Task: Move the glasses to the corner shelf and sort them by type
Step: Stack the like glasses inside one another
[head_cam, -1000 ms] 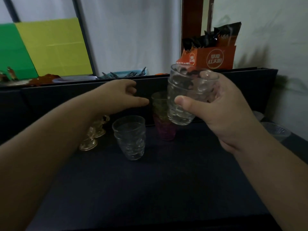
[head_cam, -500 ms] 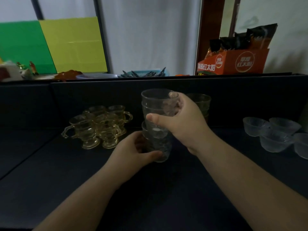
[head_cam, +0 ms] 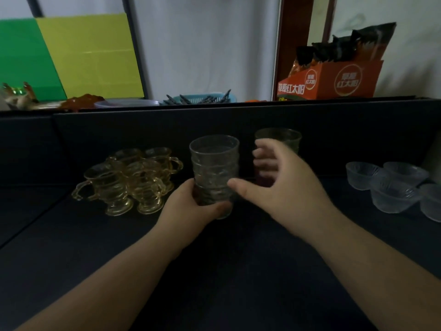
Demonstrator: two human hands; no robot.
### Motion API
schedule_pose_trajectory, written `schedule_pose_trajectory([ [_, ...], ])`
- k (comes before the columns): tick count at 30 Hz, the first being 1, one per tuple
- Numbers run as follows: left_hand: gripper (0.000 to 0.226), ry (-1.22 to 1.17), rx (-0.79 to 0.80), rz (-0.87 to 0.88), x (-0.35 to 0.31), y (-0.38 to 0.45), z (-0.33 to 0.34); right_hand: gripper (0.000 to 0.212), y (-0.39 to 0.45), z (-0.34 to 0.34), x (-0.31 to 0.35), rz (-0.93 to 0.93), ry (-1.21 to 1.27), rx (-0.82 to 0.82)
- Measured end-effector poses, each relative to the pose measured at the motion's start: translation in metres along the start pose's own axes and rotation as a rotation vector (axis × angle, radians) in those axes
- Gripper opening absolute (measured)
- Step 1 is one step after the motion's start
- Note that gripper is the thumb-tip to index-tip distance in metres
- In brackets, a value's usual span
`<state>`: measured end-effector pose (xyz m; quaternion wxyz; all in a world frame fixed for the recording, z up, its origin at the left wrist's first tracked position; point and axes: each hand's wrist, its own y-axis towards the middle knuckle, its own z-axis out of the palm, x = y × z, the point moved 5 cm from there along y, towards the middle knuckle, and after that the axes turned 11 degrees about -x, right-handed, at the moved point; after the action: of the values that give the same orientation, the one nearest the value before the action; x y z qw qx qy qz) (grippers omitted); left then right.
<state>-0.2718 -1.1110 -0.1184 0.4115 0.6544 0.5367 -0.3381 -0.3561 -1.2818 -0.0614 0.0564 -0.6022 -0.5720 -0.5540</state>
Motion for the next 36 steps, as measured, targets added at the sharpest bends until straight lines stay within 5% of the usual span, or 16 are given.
schedule_pose_trajectory([
  [2,0.07,-0.002,-0.026,-0.015,0.002,0.005,0.001,0.073,-0.006,-0.026,-0.009,-0.045,-0.077,-0.201],
  [4,0.072,-0.004,-0.047,-0.028,0.004,0.01,0.003,0.084,-0.001,-0.037,-0.035,0.057,-0.14,-0.307],
  [8,0.073,-0.012,-0.105,-0.03,0.002,0.02,0.008,0.115,0.011,-0.013,-0.082,0.385,-0.031,-0.16],
  [12,0.071,-0.026,-0.134,-0.042,-0.001,0.033,0.016,0.088,0.02,0.004,-0.088,0.349,-0.001,-0.17],
  [26,0.066,-0.057,-0.283,-0.09,-0.001,0.052,0.028,0.076,0.051,0.045,-0.103,0.362,0.117,-0.098],
  [36,0.071,-0.024,-0.254,-0.06,0.0,0.055,0.031,0.074,0.049,0.044,-0.105,0.276,-0.035,-0.067],
])
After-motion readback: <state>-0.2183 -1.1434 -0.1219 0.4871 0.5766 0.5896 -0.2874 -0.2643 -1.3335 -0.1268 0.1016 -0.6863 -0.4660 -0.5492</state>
